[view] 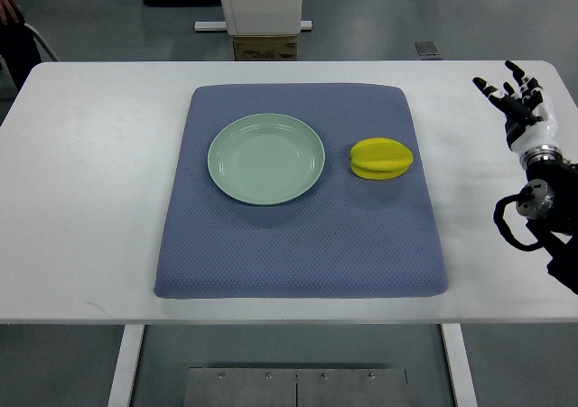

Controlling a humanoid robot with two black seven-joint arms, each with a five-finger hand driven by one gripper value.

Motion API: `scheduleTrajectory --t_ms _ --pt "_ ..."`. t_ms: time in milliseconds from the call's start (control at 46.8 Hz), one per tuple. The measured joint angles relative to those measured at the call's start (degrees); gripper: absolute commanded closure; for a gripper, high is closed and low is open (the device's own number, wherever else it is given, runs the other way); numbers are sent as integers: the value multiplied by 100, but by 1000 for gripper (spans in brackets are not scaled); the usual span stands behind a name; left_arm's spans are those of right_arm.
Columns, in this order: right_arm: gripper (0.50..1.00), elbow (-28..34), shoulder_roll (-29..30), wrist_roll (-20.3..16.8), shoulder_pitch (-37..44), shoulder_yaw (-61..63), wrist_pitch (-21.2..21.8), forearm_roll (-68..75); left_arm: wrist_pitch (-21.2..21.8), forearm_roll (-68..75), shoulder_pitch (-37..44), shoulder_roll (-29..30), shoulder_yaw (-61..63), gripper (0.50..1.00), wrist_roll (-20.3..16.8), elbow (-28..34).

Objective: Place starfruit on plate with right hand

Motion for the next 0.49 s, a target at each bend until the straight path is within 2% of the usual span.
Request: scheduleTrajectory --t_ms 492 --pt "500 -219 269 -73 -70 -135 13 -13 0 1 -1 0 0 500 0 0"
